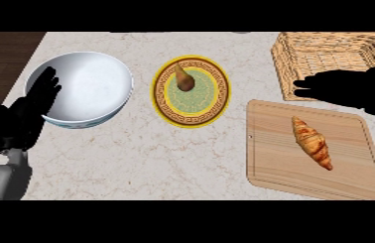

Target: Pick the croissant from the cutting board and place it in the basket

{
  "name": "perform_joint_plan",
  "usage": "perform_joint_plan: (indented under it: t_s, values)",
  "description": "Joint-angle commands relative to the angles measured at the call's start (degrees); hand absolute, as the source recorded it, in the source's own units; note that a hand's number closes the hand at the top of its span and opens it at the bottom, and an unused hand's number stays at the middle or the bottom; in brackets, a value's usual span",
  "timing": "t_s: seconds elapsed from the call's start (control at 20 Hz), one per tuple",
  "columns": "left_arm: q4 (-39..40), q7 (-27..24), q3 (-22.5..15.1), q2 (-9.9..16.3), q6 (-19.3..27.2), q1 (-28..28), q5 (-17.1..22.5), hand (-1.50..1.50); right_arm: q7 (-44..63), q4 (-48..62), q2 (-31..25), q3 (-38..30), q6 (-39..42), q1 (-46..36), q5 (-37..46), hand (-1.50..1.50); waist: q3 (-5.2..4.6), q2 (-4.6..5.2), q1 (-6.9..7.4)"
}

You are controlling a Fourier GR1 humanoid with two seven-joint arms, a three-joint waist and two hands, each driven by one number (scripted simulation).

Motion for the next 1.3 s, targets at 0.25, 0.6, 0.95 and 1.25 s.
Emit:
perform_joint_plan:
  t_s: [0.25, 0.6, 0.95, 1.25]
  values:
    - [3.11, 2.05, -1.17, -2.43, -1.14, -0.97, -0.22, 0.0, -17.28, 6.85, 3.7, 6.34, -19.23, 12.71, 14.51, -1.5, -0.64, 0.71, -0.24]
    - [6.17, -1.16, -0.23, -3.74, -1.91, -1.45, -1.51, 0.0, -22.57, 20.66, 9.78, 8.13, -23.18, 9.44, 18.9, -1.5, -0.79, 0.63, 0.05]
    - [7.87, 0.65, 1.09, -3.27, -2.85, -4.27, -1.58, 0.0, -24.01, 29.52, 12.19, 11.33, -28.32, 7.79, 27.73, -1.5, -0.79, 0.62, -0.07]
    - [7.7, 2.4, 0.85, -4.68, -1.95, -6.06, -2.64, 0.0, -23.92, 31.89, 13.7, 11.99, -26.4, 3.78, 31.38, -1.5, -0.82, 0.52, -0.42]
